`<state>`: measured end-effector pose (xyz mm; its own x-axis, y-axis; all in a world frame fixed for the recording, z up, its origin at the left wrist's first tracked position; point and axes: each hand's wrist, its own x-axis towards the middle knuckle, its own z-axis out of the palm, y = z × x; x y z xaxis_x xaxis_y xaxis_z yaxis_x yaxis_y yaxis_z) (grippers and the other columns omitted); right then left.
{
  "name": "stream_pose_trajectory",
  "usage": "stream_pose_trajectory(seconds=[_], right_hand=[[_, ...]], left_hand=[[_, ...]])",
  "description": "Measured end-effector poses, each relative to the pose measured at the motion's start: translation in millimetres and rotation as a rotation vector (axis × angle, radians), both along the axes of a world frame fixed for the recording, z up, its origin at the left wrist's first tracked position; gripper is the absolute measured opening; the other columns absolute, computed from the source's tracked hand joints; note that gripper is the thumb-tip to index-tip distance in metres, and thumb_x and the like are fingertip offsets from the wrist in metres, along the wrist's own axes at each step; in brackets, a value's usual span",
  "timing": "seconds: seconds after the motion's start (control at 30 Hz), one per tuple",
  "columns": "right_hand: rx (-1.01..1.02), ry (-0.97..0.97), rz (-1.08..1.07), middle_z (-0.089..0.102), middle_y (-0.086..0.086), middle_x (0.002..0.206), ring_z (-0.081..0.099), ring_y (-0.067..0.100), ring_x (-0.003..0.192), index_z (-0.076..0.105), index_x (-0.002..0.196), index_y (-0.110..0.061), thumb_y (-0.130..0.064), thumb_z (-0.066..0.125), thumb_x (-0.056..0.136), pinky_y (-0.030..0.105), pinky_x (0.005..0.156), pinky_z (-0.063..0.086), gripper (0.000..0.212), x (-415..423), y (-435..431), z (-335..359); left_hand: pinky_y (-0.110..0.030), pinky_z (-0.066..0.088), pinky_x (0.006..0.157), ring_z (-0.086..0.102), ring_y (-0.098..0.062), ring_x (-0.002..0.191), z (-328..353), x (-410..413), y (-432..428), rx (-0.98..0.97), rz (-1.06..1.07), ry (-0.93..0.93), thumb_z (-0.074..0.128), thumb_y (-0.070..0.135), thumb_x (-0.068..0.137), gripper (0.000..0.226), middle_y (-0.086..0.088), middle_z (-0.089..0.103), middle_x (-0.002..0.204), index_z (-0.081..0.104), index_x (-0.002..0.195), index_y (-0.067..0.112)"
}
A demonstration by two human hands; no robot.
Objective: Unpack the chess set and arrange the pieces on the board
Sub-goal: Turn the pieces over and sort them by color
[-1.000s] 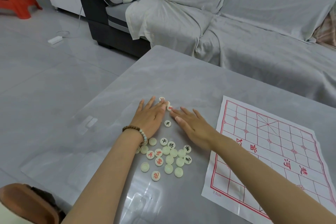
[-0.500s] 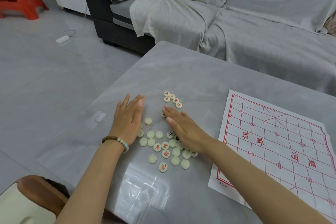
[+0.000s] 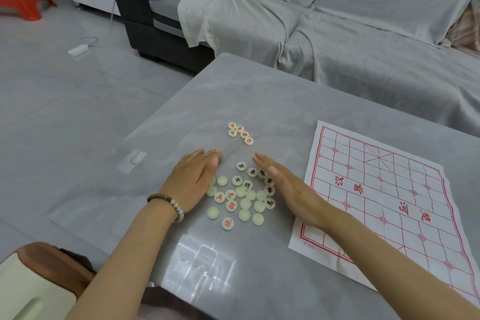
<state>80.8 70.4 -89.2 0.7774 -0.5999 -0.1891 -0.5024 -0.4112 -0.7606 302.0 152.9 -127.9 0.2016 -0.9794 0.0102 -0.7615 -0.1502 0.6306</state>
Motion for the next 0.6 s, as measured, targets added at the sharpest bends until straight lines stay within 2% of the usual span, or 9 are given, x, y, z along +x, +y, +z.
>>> stream_pose_trajectory(seconds=[0.07, 0.17, 0.3, 0.4, 0.5, 0.6], right_hand=[[-0.154, 0.098, 0.139, 0.008, -0.026, 0.153, -0.004, -0.015, 0.136, 0.017, 0.147, -0.035, -0.045, 0.011, 0.099, 0.012, 0.112, -0.007, 0.049, -6, 11, -5], [-0.307, 0.206, 0.269, 0.001, -0.024, 0.154, -0.014, -0.011, 0.137, 0.01, 0.147, -0.036, -0.045, 0.008, 0.097, 0.019, 0.113, -0.014, 0.052, -9, 17, -14], [-0.283, 0.205, 0.201, 0.004, -0.021, 0.155, -0.012, -0.009, 0.138, 0.013, 0.148, -0.034, -0.044, 0.009, 0.098, 0.023, 0.115, -0.013, 0.05, -4, 8, -17], [-0.163, 0.083, 0.07, 0.012, -0.024, 0.153, -0.006, -0.015, 0.136, 0.019, 0.146, -0.034, -0.041, 0.012, 0.1, 0.01, 0.11, -0.01, 0.047, -7, 6, -6], [-0.234, 0.085, 0.096, 0.008, -0.029, 0.15, -0.005, -0.015, 0.136, 0.018, 0.145, -0.035, -0.044, 0.011, 0.098, 0.008, 0.109, -0.01, 0.048, -26, 16, 3], [-0.354, 0.199, 0.236, -0.003, -0.027, 0.152, -0.013, -0.011, 0.137, 0.005, 0.146, -0.037, -0.053, 0.007, 0.094, 0.015, 0.111, -0.015, 0.054, -44, 32, -4]], left_hand=[[-0.03, 0.009, 0.116, 0.017, -0.008, 0.14, 0, 0, 1, 0.003, -0.022, -0.064, 0.007, 0.056, 0.086, 0.065, 0.011, 0.033, 0.147, 0.039, 0.137, 0.032], [-0.03, 0.001, 0.115, 0.014, -0.006, 0.14, 5, -5, 4, -0.04, -0.057, -0.178, -0.001, 0.058, 0.083, 0.071, 0.016, 0.034, 0.145, 0.044, 0.132, 0.036], [-0.02, -0.007, 0.113, 0.006, 0.009, 0.134, 14, -27, 16, -0.086, -0.147, -0.164, -0.014, 0.067, 0.079, 0.087, 0.021, 0.039, 0.14, 0.044, 0.134, 0.032], [-0.015, -0.011, 0.11, 0.002, 0.013, 0.131, 16, -38, 22, -0.053, -0.177, -0.137, -0.016, 0.068, 0.076, 0.094, 0.018, 0.043, 0.138, 0.047, 0.133, 0.028], [-0.024, -0.009, 0.114, 0.001, 0.006, 0.137, 13, -38, 18, -0.042, -0.222, -0.174, -0.027, 0.071, 0.07, 0.103, 0.021, 0.035, 0.143, 0.039, 0.138, 0.03], [-0.026, -0.01, 0.114, 0.0, 0.0, 0.141, 7, -41, 12, -0.04, -0.223, -0.178, -0.019, 0.067, 0.077, 0.089, 0.02, 0.027, 0.148, 0.031, 0.141, 0.031]])
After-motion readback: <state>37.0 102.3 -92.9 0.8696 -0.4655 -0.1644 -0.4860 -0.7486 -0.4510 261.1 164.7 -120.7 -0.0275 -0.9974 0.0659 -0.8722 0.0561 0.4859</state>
